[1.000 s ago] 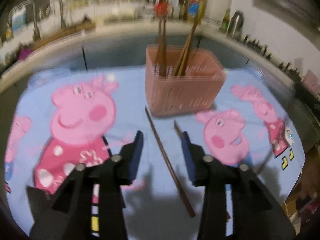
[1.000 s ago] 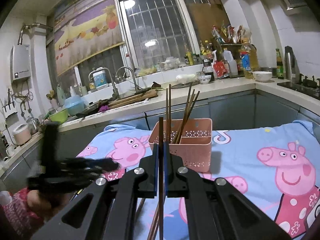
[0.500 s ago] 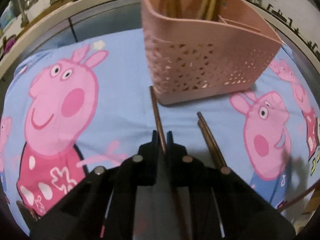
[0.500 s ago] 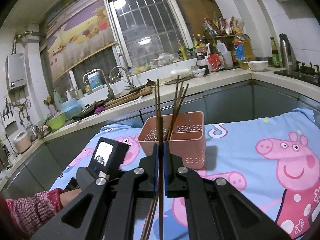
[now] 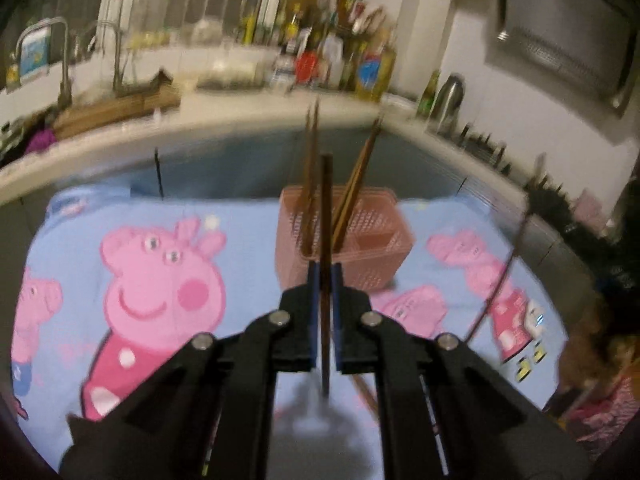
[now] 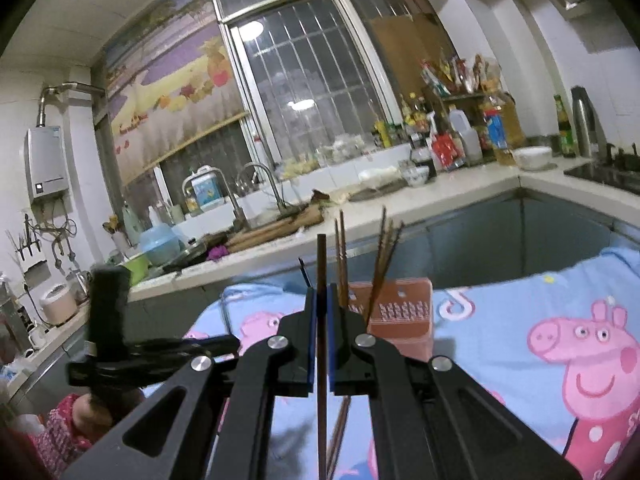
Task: Organize utensils
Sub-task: 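Lower both chopsticks into the pink basket and open both tools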
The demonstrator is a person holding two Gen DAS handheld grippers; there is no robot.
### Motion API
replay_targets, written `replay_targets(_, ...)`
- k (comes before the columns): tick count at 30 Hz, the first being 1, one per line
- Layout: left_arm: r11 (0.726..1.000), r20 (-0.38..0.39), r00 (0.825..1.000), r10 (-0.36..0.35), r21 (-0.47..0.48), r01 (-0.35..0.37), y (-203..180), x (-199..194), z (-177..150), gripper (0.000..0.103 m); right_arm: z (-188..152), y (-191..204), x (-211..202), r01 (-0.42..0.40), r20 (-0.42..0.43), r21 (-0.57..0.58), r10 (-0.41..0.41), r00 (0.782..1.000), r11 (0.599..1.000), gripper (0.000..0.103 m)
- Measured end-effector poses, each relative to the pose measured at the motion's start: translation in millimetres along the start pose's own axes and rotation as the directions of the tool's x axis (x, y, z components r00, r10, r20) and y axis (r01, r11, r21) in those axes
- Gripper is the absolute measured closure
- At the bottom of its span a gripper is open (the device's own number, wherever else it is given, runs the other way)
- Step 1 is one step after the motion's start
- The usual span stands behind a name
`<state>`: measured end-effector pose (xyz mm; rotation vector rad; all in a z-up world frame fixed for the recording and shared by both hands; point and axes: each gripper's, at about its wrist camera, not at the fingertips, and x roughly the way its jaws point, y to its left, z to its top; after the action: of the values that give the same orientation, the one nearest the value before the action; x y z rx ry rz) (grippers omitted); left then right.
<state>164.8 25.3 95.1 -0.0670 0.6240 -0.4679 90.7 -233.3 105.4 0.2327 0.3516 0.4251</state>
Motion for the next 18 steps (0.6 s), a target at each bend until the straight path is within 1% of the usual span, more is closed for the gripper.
replay_targets(2, 1.0, 0.043, 0.999, -0.018, 0.01, 0.017, -8.9, -11.5, 15.5, 0.098, 12.4, 5.4, 0.8, -0.008, 0.017, -0.008, 0.008, 1.0, 1.0, 0.103)
replay_targets(4, 0.999, 0.092, 0.995, -0.028, 0.03, 0.025, -17.9, -23.2, 37.6, 0.098, 26.7, 10.8, 3.6, -0.011, 0.036, -0.021, 0.012, 0.999, 1.0, 0.103)
replay_targets(6, 0.999, 0.142, 0.99, -0.024, 0.048, 0.017, -24.6, -32.0, 58.9, 0.098, 43.1, 13.0, 7.9, -0.011, 0.057, -0.032, 0.013, 0.998, 0.999, 0.103)
replay_targets(9, 0.998, 0.213, 0.977, -0.019, 0.067, 0.004, -34.0, -37.3, 89.5, 0.098, 73.5, 13.6, 21.7, 0.014, 0.113, -0.033, -0.01, 0.994, 0.999, 0.103)
replay_targets(11, 0.997, 0.247, 0.969, -0.009, 0.077, -0.011, -39.5, -34.8, 110.6, 0.098, 88.2, 10.1, 34.3, 0.037, 0.14, -0.018, -0.034, 0.99, 0.999, 0.103)
replay_targets(13, 0.995, 0.273, 0.962, 0.012, 0.096, -0.04, -44.8, -31.6, 122.1, 0.098, 101.0, 5.7, 50.6, 0.062, 0.159, 0.003, -0.062, 0.985, 0.998, 0.103)
replay_targets(14, 0.992, 0.279, 0.96, 0.025, 0.111, -0.059, -48.6, -25.2, 128.4, 0.098, 105.0, 4.9, 57.5, 0.076, 0.166, 0.004, -0.075, 0.983, 0.997, 0.103)
replay_targets(15, 0.991, 0.273, 0.962, 0.031, 0.118, -0.066, -49.0, -20.0, 131.9, 0.098, 107.9, 3.9, 63.5, 0.087, 0.173, 0.002, -0.086, 0.981, 0.996, 0.103)
replay_targets(18, 0.988, 0.228, 0.972, 0.051, 0.134, -0.083, -49.0, 4.8, 135.5, 0.098, 112.2, -2.0, 89.5, 0.11, 0.17, 0.003, -0.109, 0.979, 0.994, 0.103)
